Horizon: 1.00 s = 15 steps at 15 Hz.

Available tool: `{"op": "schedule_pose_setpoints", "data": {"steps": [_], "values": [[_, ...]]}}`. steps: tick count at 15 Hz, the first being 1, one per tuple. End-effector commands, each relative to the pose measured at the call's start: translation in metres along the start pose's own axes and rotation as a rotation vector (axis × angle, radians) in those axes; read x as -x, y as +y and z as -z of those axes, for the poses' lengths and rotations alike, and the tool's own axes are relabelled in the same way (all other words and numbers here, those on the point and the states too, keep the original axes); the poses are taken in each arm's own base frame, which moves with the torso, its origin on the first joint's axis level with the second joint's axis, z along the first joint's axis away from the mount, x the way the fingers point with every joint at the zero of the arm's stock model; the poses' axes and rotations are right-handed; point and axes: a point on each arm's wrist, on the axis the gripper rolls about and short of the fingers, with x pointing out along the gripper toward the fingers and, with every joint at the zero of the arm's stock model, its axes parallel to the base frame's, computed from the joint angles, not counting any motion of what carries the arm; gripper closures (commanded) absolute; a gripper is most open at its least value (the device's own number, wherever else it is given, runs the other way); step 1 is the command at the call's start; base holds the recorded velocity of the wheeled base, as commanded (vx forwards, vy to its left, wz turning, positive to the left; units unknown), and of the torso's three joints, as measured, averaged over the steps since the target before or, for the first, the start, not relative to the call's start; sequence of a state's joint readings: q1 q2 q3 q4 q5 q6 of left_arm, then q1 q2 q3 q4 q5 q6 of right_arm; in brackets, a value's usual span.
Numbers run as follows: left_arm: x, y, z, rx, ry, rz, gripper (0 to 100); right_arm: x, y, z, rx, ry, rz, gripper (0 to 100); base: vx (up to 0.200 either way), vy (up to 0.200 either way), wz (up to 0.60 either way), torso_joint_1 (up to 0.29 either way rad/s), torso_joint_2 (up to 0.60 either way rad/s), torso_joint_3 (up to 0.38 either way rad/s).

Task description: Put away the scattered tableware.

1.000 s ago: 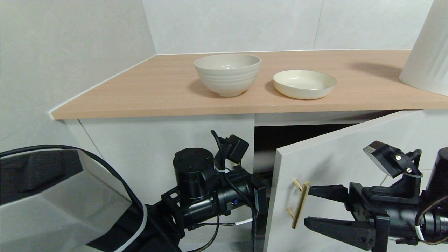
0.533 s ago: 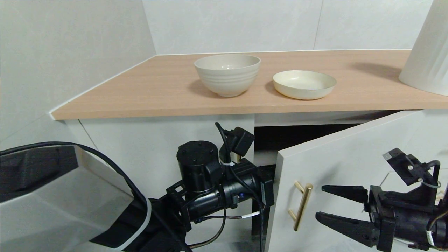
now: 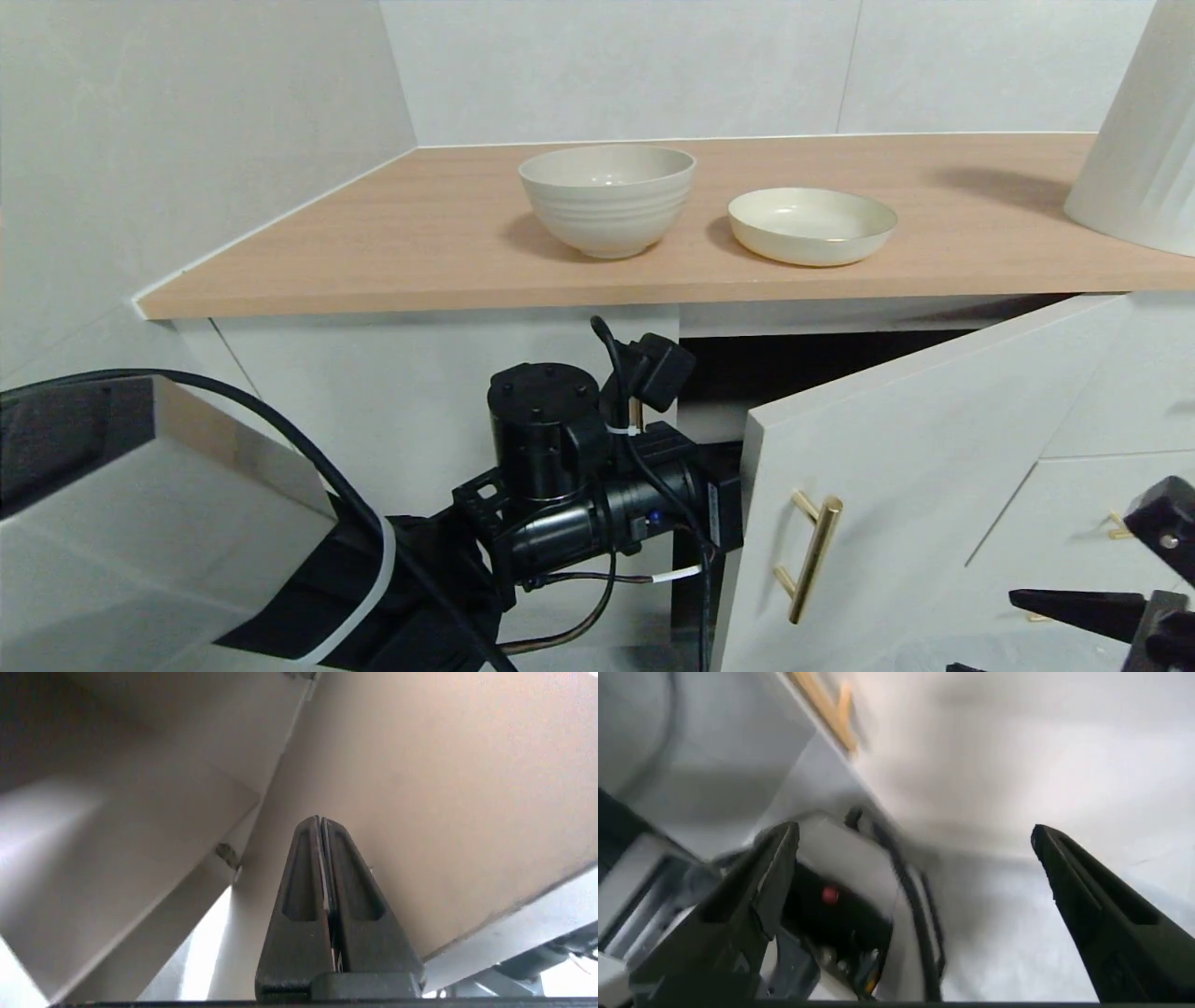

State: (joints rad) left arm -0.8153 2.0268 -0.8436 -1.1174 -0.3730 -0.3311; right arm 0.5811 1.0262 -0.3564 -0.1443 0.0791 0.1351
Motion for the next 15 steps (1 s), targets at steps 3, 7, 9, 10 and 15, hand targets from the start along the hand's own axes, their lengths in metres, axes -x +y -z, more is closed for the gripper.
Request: {"op": "schedule_pose_setpoints", "data": {"steps": [3, 7, 9, 10, 15], "values": [[0.001, -0.005, 0.002, 0.003, 0.013, 0.009, 100, 0.028, 0.01, -0.006, 0.02, -0.112, -0.061, 0, 0.0, 0.0, 0.0, 0.0, 0.0, 0.0], [-0.003, -0.007, 0.008, 0.007, 0.029, 0.016, 100, 0.024, 0.01, -0.001, 0.028, -0.081, -0.095, 0, -0.1, 0.0, 0.0, 0.002, 0.0, 0.001], [-0.003, -0.006, 0.01, 0.009, 0.035, 0.015, 100, 0.024, 0.011, 0.0, 0.032, -0.077, -0.101, 0, -0.2, 0.0, 0.0, 0.017, 0.0, 0.0], [-0.004, -0.005, 0.01, 0.01, 0.036, 0.014, 100, 0.024, 0.011, 0.001, 0.032, -0.072, -0.1, 0, -0.2, 0.0, 0.0, -0.002, 0.0, 0.007], [-0.007, -0.002, 0.014, 0.012, 0.04, 0.009, 100, 0.024, 0.01, 0.002, 0.036, -0.071, -0.1, 0, -0.04, 0.0, 0.0, 0.0, 0.0, 0.0]]}}
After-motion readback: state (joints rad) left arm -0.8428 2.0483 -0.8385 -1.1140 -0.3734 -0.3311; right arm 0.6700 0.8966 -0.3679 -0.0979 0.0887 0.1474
